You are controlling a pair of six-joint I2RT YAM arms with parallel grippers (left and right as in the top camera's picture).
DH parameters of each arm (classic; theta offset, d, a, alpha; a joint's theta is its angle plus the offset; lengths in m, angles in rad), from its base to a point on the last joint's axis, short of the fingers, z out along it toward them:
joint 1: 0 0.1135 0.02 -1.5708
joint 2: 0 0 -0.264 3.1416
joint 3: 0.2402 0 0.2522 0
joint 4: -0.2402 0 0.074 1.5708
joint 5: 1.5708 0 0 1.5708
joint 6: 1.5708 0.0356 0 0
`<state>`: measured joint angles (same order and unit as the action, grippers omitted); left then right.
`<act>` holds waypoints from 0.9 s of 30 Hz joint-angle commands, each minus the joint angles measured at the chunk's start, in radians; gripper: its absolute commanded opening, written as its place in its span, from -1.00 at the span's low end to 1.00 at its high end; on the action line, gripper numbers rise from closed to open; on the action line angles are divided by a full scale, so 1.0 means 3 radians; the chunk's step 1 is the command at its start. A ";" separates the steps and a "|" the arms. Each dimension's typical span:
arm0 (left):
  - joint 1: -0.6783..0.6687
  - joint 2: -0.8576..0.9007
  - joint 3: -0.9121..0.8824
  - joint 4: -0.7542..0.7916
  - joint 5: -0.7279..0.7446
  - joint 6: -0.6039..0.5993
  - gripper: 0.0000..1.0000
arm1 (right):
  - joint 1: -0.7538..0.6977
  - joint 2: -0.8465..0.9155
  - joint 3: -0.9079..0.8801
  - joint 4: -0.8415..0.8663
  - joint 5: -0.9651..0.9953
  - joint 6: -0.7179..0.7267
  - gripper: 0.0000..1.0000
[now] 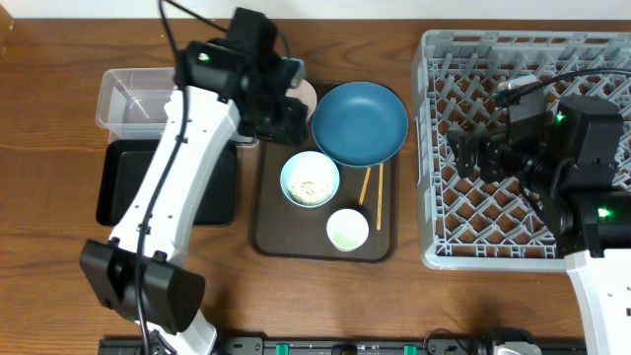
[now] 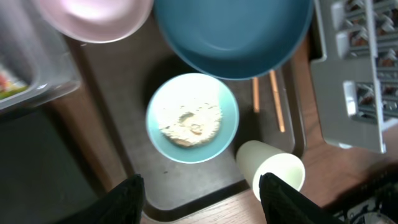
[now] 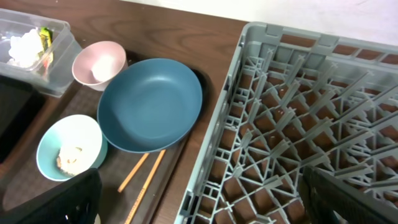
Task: Sort waste into correct bins and load items into the dishwasher rack
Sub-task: 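Move the left gripper to the light-blue rice bowl and grasp its rim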
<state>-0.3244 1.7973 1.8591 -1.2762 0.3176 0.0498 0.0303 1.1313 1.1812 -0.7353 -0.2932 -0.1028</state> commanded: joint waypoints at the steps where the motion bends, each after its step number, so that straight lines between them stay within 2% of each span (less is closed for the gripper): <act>1: -0.0128 0.0025 -0.0045 -0.0080 0.0061 0.0135 0.24 | -0.0011 0.0027 0.0064 -0.0006 -0.0111 0.0069 0.99; 9: -0.0226 0.0025 -0.0048 -0.0576 0.0132 0.0548 0.24 | -0.0013 0.0027 0.0064 -0.0028 -0.0111 0.0067 0.99; 12: -0.0226 0.0025 -0.0080 -0.0587 0.0345 0.0758 0.24 | -0.0011 0.0027 0.0064 -0.0039 -0.0111 0.0067 0.98; 15: -0.0226 0.0027 -0.0142 -0.0481 0.0498 0.0787 0.24 | -0.0011 0.0027 0.0064 -0.0039 -0.0111 0.0067 0.98; 22: -0.0449 0.0027 -0.0656 0.0228 0.0492 0.0036 0.23 | -0.0013 0.0027 0.0064 -0.0039 -0.0111 0.0067 0.99; 24: -0.0591 0.0027 -0.0900 0.0586 0.0207 -0.0395 0.23 | -0.0013 0.0027 0.0064 -0.0032 -0.0111 0.0067 0.99; 27: -0.0795 0.0034 -0.1200 0.0996 -0.0324 -0.0818 0.23 | -0.0011 0.0027 0.0064 -0.0027 -0.0123 0.0069 0.98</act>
<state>-0.5133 1.7981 1.5623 -1.0210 0.3775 -0.0055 0.0303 1.1385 1.1812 -0.7429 -0.3168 -0.0944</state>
